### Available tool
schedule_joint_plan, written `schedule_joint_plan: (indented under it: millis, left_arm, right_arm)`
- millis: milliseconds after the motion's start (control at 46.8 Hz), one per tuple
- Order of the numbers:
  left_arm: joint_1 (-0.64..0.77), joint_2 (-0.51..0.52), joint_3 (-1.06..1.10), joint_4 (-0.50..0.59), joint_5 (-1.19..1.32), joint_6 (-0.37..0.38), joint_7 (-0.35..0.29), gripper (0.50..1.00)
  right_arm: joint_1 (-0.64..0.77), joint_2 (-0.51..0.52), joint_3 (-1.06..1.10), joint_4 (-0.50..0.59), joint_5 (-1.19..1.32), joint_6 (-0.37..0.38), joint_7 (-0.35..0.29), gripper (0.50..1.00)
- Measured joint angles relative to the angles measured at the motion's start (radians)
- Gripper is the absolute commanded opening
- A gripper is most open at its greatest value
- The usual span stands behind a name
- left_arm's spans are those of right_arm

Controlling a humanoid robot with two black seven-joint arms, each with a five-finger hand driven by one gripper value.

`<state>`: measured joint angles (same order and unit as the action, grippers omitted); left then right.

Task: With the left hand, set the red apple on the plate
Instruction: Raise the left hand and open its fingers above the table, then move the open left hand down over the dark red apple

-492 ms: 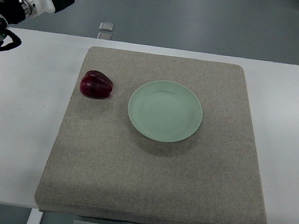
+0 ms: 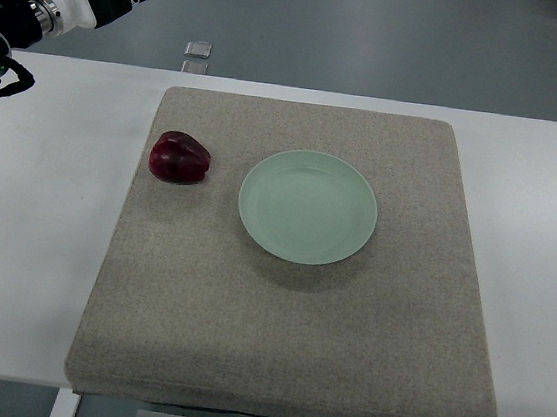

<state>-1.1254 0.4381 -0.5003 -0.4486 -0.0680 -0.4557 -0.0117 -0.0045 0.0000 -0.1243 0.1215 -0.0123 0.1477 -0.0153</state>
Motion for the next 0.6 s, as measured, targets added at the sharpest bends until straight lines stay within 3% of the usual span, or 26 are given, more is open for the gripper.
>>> schedule_joint_plan:
  millis: [235, 428, 599]
  left_arm:
    - [-0.014, 0.007, 0.115, 0.000, 0.075, -0.034, -0.017, 0.999]
    - [-0.025, 0.017, 0.127, -0.015, 0.280, -0.039, -0.044, 0.999]
    - [-0.035, 0.113, 0.126, -0.135, 0.520, -0.036, -0.094, 0.996]
  right_arm:
    - [0.000, 0.000, 0.000, 0.000, 0.000, 0.000, 0.000, 0.964]
    - [0.000, 0.000, 0.000, 0.000, 0.000, 0.000, 0.000, 0.964]
    - [0.000, 0.000, 0.000, 0.000, 0.000, 0.000, 0.000, 0.964]
